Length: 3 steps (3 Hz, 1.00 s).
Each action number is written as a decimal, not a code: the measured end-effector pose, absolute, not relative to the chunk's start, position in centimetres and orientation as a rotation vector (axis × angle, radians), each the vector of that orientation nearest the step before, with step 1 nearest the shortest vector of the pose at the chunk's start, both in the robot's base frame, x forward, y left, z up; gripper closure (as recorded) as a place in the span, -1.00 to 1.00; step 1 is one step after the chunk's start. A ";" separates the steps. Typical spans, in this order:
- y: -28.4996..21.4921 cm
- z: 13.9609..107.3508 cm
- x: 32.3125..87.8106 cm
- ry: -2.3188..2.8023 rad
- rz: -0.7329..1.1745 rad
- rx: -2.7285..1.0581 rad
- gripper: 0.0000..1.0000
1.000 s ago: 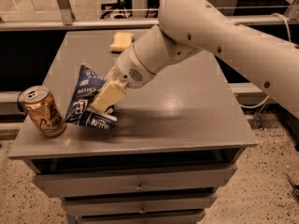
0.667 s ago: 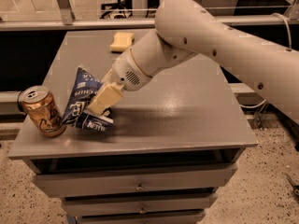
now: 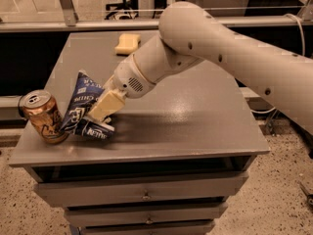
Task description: Move blue chip bag near orange can
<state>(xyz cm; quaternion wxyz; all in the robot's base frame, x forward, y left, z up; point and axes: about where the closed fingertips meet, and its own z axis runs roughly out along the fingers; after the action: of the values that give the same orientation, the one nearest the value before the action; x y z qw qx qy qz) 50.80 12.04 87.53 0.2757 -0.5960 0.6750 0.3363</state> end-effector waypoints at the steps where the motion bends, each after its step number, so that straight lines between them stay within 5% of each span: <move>1: 12.1 87.4 50.6 1.815 0.913 -1.598 -0.73; 2: 11.8 87.3 50.7 1.824 0.910 -1.592 -1.00; 3: 10.5 87.6 51.1 1.844 0.870 -1.575 -1.00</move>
Offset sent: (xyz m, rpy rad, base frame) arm 0.0020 -0.0103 -0.0033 -0.0032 0.0131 -0.0267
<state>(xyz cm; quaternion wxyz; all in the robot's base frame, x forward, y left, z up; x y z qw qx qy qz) 51.08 10.54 87.63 0.2791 -0.5870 0.6873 0.3244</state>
